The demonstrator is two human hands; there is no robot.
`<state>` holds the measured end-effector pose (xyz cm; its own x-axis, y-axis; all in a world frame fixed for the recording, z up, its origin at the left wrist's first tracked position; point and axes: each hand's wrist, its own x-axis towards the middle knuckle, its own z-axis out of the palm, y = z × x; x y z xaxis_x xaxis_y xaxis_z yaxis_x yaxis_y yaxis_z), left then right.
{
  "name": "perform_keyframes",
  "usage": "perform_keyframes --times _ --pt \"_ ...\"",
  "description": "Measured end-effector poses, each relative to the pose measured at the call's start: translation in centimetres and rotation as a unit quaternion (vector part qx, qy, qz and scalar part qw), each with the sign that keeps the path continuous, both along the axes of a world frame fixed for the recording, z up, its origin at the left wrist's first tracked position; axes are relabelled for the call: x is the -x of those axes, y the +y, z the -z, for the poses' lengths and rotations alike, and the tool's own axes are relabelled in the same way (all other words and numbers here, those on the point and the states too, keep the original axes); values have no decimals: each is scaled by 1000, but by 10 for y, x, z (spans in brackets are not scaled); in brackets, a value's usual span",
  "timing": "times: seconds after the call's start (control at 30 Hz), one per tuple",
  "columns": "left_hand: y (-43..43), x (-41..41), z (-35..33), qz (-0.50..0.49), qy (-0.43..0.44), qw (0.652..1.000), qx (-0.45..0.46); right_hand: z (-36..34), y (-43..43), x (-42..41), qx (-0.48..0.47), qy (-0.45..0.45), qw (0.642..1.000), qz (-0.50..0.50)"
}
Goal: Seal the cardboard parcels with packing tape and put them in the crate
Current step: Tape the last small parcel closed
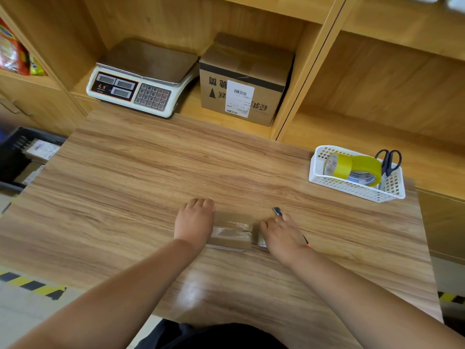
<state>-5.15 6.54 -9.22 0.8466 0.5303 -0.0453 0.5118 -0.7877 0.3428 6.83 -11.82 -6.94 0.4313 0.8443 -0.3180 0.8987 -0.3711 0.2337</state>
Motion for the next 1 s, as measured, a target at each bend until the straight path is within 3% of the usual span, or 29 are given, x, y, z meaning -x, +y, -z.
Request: perform_keyframes --times 0.07,0.47,0.57,0.7,0.77,0.83,1.0 --pt "-8 -10 2 31 13 997 -67 1 4 4 14 -19 1000 -20" --pt "-43 -27 -6 168 -46 983 -52 11 8 4 23 -14 999 -42" --pt "-55 -30 -17 259 69 963 -19 6 6 3 19 -22 999 -32" --pt "-63 -37 -22 266 140 949 -100 3 -6 -2 -13 10 1000 22" --pt "-57 -38 -25 229 121 964 -56 -4 -14 -3 -32 50 996 67" --pt "-46 -34 -28 178 83 979 55 -5 -22 -8 -106 50 989 92" --pt "-12 -18 -48 118 31 960 252 -35 -14 -5 -292 132 934 156"
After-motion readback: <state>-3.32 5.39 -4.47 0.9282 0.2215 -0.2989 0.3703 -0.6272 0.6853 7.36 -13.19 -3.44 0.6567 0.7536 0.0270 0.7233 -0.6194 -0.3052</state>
